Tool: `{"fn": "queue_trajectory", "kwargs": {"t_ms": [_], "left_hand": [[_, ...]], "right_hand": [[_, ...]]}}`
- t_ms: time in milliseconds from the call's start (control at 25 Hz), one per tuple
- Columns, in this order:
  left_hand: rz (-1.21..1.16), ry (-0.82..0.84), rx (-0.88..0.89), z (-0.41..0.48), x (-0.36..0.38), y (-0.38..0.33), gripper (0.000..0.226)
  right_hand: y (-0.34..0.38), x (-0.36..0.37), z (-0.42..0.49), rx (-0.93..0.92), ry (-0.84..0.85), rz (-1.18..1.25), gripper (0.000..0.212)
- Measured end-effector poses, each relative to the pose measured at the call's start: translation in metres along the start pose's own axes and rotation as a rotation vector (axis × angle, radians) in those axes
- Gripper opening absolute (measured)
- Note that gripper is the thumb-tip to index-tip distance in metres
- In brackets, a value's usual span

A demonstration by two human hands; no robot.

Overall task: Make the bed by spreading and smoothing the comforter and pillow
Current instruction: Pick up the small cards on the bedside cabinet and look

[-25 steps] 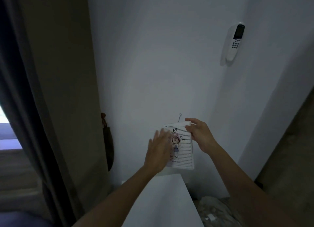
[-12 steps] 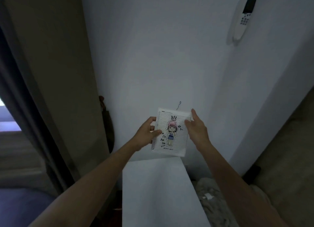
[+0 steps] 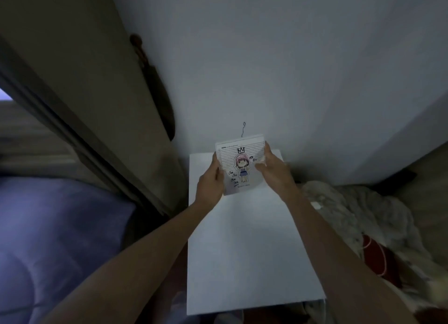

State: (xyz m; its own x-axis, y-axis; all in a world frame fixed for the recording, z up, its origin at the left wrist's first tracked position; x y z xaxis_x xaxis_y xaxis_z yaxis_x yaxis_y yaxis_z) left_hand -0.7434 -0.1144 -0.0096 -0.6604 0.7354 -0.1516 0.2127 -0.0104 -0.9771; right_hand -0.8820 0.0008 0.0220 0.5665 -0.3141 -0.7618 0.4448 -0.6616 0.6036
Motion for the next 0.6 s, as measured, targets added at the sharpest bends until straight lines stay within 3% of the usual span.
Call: {"fn": "queue_trajectory", "kwargs": {"t_ms": [240,600], "left_hand": [[-0.026,-0.040,-0.246,-0.007,0.013,0.070,0.063],[-0.007,0.057,-0.307,-0.009,0.022,0.103,0.062]], "right_hand": [[-0.051,0.061,0.016,0.000,0.104,0.004,0.071],[-0.089,0.091,0.012,0.073,0.133,0.021,0.077]]}}
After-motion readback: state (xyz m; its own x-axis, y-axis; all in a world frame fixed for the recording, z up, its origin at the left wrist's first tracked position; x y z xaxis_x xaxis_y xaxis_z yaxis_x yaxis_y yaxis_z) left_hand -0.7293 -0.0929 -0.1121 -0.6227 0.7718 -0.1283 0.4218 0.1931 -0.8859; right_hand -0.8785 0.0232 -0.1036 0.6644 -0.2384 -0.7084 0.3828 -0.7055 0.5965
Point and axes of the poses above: each hand's wrist, its own z-axis towards the middle knuckle, its own x-axis out of the palm, y = z × x, the point moved 3 cm from there along z, towards the middle knuckle, and after that the axes turned 15 degrees about -z, right-handed, at the moved point
